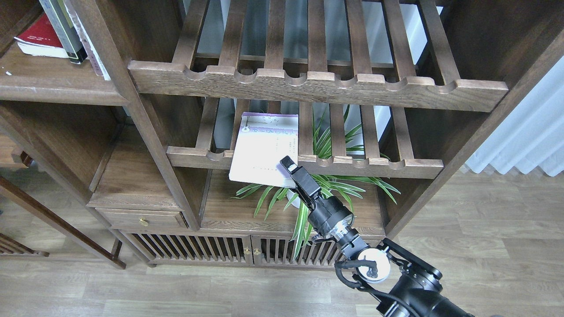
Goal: Organize books on shelf
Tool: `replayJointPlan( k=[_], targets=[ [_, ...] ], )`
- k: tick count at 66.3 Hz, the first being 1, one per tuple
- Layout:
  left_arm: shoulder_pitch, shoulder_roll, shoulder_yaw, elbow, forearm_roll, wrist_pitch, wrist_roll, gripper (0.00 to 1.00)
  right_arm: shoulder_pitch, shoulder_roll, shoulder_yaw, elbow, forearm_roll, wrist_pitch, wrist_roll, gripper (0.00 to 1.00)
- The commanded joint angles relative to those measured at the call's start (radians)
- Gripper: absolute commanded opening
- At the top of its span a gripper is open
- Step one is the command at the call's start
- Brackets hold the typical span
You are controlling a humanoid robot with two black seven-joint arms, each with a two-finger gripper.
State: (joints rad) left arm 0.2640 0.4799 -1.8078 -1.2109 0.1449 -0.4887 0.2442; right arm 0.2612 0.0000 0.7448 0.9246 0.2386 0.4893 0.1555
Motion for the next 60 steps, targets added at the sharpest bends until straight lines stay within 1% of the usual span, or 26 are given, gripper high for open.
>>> replayJointPlan(
  k=[1,4,6,7,8,11,12,19,23,35,50,55,56,60],
  targets=[
    [-0.016,-0.009,0.047,0.001,-0.140,0.000,0.006,0.99,-0.060,0.000,-0.005,0.032,-0.012,-0.001,-0.027,0.05],
    [-0.016,-0.007,0.076,0.001,-0.178,0.000,0.007,0.99,-0.079,0.000,-0.004,0.048,-0.013,-0.001,-0.028,0.05],
    [-0.016,-0.007,0.120,0.001,-0.217,0.000,0.007,0.99,-0.097,0.000,0.001,0.065,-0.019,-0.001,-0.033,0.05],
    [-0.012,-0.001,0.181,-0.001,-0.261,0.000,0.006,0.99,-0.127,0.000,0.008,0.088,-0.034,-0.001,-0.040,0.05],
    [-0.009,0.002,0.206,-0.001,-0.277,0.000,0.006,0.99,-0.141,0.000,0.010,0.097,-0.039,-0.001,-0.043,0.05],
    [-0.005,0.006,0.246,-0.003,-0.295,0.000,0.004,0.99,-0.165,0.000,0.011,0.114,-0.048,-0.001,-0.053,0.05],
    [-0.005,0.006,0.281,-0.003,-0.309,0.000,0.004,0.99,-0.184,0.000,0.013,0.126,-0.057,-0.001,-0.062,0.05],
    [-0.009,0.005,0.401,-0.003,-0.353,0.000,0.000,0.99,-0.260,0.000,0.013,0.164,-0.093,-0.001,-0.097,0.05],
    [-0.012,0.003,0.459,-0.003,-0.370,0.000,0.000,0.99,-0.293,0.000,0.015,0.181,-0.111,-0.001,-0.109,0.05],
    [-0.043,0.000,0.571,-0.004,-0.389,0.000,-0.002,0.99,-0.365,0.000,0.015,0.234,-0.127,-0.001,-0.136,0.05],
    [-0.080,-0.006,0.662,-0.009,-0.404,0.000,-0.031,0.99,-0.410,0.000,0.015,0.243,-0.165,-0.001,-0.166,0.05],
    [-0.097,-0.009,0.705,-0.007,-0.413,0.000,-0.034,0.99,-0.422,0.000,0.010,0.243,-0.176,-0.001,-0.191,0.05],
    [-0.112,-0.015,0.737,-0.009,-0.427,0.000,-0.034,0.99,-0.427,0.000,0.004,0.243,-0.177,-0.001,-0.207,0.05],
    [-0.127,-0.029,0.765,-0.009,-0.439,0.000,-0.037,0.99,-0.427,0.000,0.001,0.244,-0.177,-0.001,-0.220,0.05]
  ],
)
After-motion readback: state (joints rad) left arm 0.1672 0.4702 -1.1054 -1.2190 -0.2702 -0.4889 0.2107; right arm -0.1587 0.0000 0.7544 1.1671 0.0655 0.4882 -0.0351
